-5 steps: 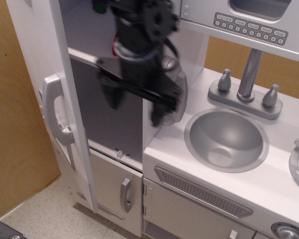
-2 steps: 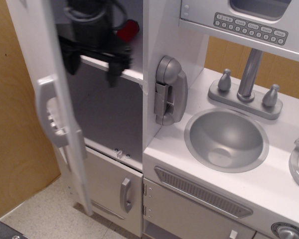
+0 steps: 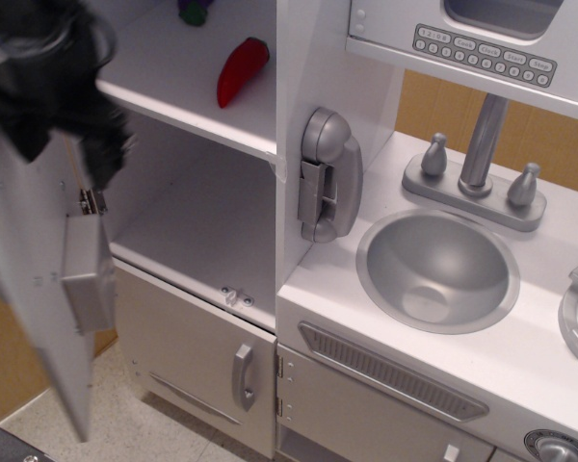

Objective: Open fridge

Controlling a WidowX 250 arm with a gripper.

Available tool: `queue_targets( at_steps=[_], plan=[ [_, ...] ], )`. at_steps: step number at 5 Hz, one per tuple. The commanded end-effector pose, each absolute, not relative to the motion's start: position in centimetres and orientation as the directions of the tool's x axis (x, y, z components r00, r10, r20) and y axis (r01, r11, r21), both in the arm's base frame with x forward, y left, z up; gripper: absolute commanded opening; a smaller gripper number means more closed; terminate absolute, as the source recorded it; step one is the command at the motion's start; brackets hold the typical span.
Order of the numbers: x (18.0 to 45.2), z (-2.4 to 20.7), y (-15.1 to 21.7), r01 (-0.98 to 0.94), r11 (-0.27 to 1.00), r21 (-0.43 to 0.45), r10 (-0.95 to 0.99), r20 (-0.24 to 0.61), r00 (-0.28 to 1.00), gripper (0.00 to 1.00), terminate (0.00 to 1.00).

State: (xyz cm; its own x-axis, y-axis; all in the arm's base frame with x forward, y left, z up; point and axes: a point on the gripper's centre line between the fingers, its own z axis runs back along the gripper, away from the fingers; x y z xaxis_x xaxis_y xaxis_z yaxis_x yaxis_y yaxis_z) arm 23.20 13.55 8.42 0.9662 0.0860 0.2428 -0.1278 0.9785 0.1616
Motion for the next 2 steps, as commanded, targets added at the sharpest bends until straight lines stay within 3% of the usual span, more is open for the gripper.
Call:
queue_targets(
  at_steps=[1,2],
  plan=[
    [22.1,10.9,18.9,-0.117,0.979,0.167,0.071,0.258,0.963,1.0,0.0],
    [23.7,11.4,21.7,-0.18,0.974,0.139,0.133,0.294,0.947,1.0,0.0]
  ],
)
